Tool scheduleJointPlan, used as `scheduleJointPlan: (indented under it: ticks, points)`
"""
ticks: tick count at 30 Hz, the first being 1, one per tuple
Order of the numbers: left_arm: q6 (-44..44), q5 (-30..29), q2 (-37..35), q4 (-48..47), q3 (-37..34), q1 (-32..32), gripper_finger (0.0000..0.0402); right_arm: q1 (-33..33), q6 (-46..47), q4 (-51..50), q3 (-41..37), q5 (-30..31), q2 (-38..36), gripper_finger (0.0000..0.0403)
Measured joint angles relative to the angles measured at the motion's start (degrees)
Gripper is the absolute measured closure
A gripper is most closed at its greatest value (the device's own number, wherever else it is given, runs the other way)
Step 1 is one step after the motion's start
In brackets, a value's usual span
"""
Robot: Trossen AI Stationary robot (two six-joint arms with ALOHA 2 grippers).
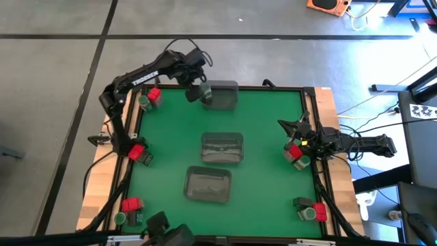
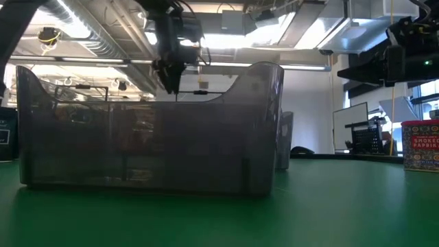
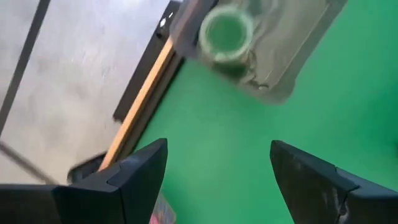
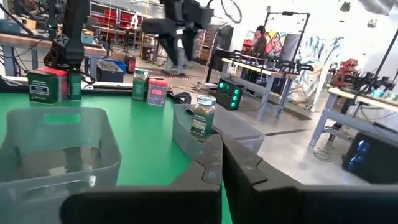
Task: Sort spices by type
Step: Put the red seasoning can into the middle gray bin
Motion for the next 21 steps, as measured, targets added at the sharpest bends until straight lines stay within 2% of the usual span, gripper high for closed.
scheduleJointPlan:
  ticks: [12, 21]
  points:
    - [-9.0, -6.4, -10.6, 0.6, -14.6, 1.5, 0.0137, 0.0, -6.8, 4.0, 0.0, 0.4, 0.0, 0.0397]
    - [-12.7, -8.2, -11.1, -0.7, -19.6, 5.1, 0.0141, 0.0, -12.7, 9.4, 0.0, 0.1, 0.0, 0.0397]
